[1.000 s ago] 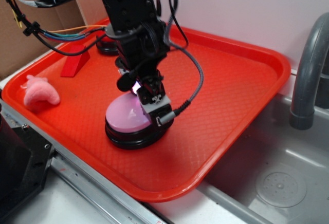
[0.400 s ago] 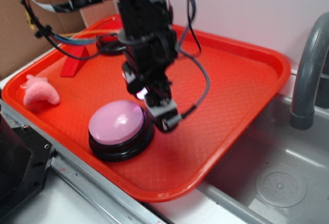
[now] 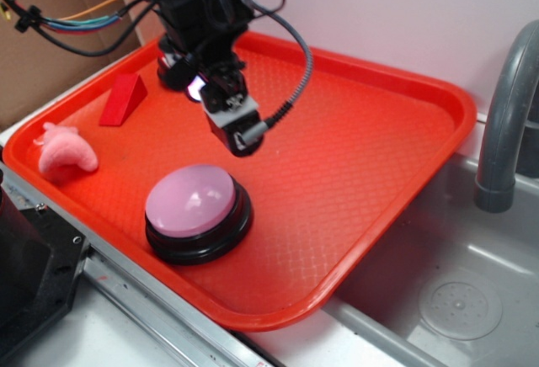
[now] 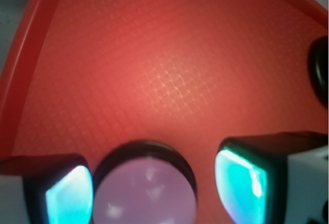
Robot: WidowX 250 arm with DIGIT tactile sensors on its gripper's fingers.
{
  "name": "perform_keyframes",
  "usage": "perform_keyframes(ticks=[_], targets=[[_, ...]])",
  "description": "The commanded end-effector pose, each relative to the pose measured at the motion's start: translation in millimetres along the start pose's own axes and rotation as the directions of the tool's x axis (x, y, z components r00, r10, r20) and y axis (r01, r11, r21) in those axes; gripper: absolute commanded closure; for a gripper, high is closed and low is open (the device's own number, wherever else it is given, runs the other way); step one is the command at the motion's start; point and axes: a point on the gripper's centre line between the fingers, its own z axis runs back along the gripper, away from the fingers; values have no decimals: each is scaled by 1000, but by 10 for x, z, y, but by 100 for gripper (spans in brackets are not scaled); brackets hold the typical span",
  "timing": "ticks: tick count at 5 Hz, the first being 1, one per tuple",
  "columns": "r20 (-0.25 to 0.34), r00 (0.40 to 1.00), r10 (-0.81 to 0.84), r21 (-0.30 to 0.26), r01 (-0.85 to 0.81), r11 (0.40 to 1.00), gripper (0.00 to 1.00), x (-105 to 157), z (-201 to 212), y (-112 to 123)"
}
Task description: Push the pink button.
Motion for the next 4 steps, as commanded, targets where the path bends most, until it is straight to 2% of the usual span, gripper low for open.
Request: perform_keyframes(ticks=[1, 2, 4], targets=[[25, 1000, -3, -104, 6, 995, 0, 12, 271, 65], [4, 1000, -13, -117, 14, 993, 0, -27, 365, 75], [-17, 1000, -26, -91, 25, 996, 0, -149, 566, 111]])
